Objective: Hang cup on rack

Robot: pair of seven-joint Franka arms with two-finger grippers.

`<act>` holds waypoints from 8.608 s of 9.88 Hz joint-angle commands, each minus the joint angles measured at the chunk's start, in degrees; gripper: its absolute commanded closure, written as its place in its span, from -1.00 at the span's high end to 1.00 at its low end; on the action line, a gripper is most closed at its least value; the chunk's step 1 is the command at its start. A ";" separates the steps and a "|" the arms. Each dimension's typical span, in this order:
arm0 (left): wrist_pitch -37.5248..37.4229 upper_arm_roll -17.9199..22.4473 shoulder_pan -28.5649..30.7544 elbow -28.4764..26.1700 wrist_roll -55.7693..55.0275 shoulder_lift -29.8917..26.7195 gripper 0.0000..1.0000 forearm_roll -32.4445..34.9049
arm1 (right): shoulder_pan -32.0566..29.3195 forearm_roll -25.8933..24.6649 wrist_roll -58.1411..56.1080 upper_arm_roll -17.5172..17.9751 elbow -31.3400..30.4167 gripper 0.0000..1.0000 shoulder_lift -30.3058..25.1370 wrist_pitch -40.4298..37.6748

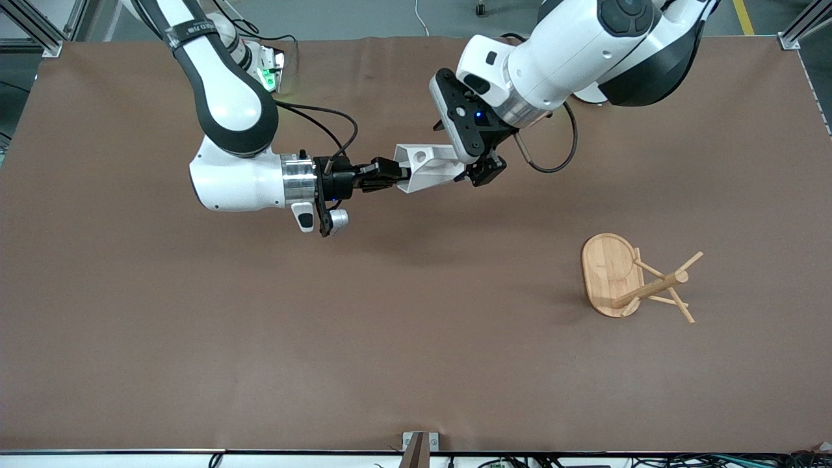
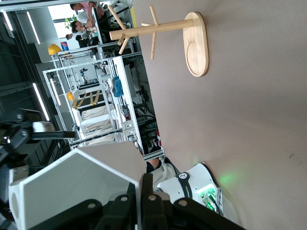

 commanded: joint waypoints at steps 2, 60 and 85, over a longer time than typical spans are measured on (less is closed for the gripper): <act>0.72 -0.20 0.35 -3.29 3.71 0.46 1.00 -0.83 | -0.04 1.74 -0.48 0.42 0.47 -0.99 0.20 0.26; 15.58 18.70 11.59 -22.89 -22.22 -0.24 -0.99 9.71 | -19.55 -79.39 17.98 -17.60 16.82 1.00 -19.57 -29.10; -14.21 26.23 10.57 -5.05 -28.80 -12.17 1.00 9.63 | -18.85 -79.30 20.88 -17.77 16.64 1.00 -19.57 -30.42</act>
